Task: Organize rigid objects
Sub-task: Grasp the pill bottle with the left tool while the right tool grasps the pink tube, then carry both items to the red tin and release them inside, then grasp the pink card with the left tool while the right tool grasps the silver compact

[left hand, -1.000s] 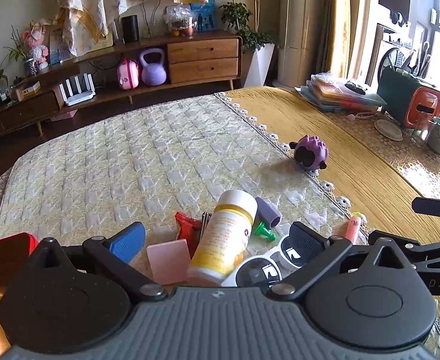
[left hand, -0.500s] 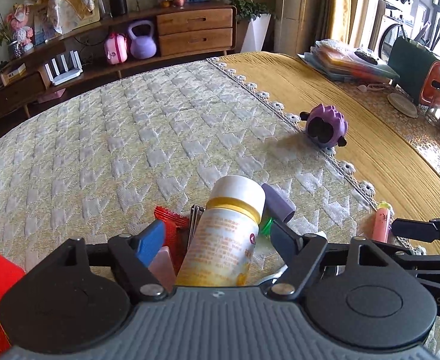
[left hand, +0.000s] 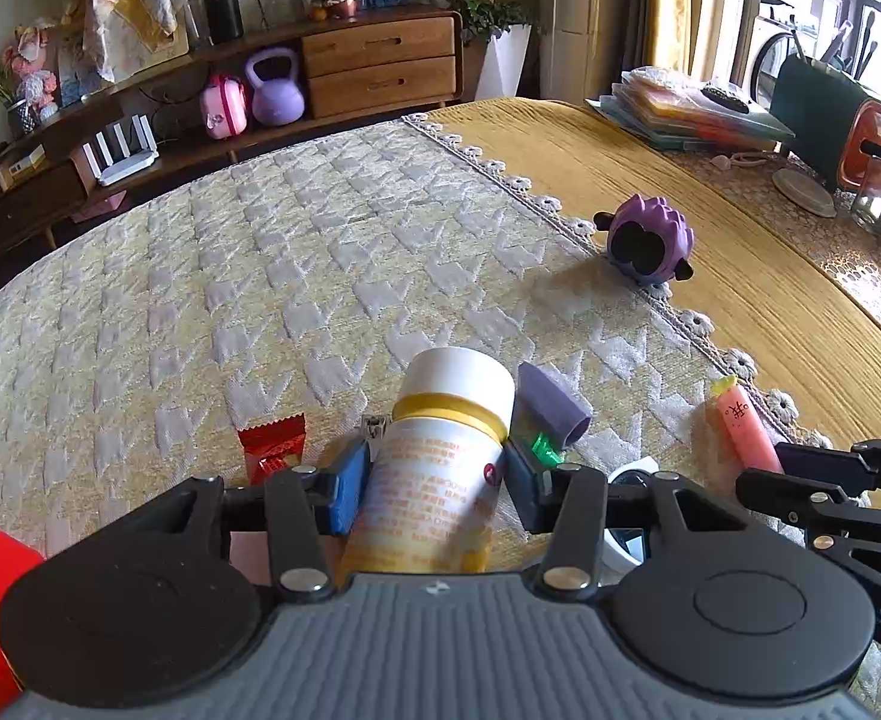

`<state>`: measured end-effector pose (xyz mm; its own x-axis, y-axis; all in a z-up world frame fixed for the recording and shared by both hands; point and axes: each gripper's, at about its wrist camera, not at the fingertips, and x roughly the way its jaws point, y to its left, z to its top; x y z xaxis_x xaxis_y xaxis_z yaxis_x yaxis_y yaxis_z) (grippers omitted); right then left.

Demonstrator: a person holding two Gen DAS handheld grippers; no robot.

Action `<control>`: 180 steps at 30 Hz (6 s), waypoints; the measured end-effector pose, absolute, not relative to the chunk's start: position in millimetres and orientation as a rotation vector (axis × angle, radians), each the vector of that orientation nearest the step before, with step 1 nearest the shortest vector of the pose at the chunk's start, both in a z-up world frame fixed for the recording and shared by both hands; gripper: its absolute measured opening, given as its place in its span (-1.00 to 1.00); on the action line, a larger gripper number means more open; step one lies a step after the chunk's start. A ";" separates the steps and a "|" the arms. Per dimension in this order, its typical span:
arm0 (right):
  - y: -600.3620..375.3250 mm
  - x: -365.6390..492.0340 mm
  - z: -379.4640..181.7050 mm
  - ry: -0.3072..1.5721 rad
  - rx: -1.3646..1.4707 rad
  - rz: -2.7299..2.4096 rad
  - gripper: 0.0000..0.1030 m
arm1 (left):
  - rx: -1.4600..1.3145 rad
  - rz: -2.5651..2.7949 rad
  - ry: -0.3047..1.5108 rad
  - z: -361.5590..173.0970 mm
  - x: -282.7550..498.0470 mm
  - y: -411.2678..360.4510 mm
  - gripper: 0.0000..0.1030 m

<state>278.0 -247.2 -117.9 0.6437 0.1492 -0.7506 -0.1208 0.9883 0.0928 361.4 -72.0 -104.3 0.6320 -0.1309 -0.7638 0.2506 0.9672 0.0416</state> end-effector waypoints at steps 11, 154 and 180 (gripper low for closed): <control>-254.5 262.2 -100.3 0.809 0.054 0.174 -0.70 | 0.004 -0.163 0.831 -77.4 354.5 -36.9 -0.09; -193.9 117.0 -3.3 0.645 -0.007 0.502 0.99 | -0.085 0.023 0.768 -11.3 190.5 60.2 0.62; -208.7 171.2 -65.4 0.734 0.014 0.484 0.99 | -0.063 0.014 0.819 -76.3 295.6 -3.0 0.62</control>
